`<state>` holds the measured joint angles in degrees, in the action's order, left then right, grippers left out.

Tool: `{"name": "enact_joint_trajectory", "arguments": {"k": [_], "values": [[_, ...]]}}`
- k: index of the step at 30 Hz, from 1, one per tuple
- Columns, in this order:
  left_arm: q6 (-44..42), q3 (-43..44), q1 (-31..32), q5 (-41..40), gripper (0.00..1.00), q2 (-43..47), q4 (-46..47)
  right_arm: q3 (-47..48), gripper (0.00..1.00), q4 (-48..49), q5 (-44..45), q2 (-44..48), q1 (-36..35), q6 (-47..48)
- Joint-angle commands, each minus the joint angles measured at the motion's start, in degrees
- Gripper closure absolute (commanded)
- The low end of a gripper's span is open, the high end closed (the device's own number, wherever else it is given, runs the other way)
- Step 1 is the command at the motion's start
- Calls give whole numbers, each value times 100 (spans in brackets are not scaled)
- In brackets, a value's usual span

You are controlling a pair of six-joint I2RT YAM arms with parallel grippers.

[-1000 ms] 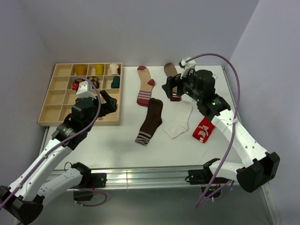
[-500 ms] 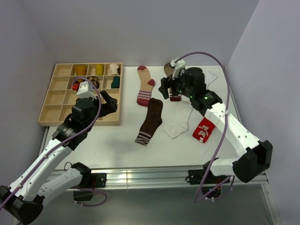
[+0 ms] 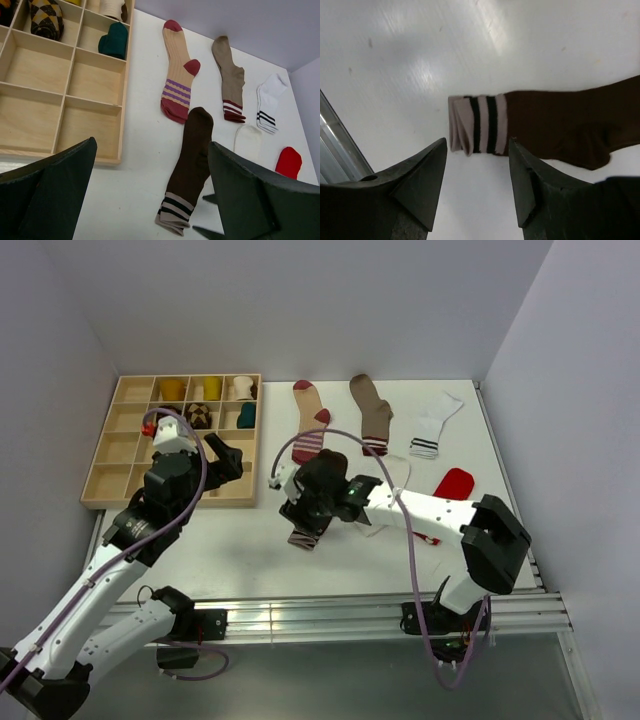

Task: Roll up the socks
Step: Roll the sock at the center of the board.

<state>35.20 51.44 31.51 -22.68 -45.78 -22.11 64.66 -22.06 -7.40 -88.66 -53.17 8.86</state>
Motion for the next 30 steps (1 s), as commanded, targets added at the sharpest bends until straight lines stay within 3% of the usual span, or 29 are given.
{"name": "enact_joint_trajectory", "arguments": {"k": [1,7,22,30], "values": [[4,270,-13,-149,1,-27,189,-252,42,-105,204,-151,-238,1],[-57,349,-31,-88,1,-159,339,-349,48,-88,151,-528,-545,-60],[-84,235,-136,149,1,-370,672,-367,47,237,379,-1065,-713,-218],[-136,235,-154,237,2,-432,690,-376,46,308,661,-828,-713,-201]]}}
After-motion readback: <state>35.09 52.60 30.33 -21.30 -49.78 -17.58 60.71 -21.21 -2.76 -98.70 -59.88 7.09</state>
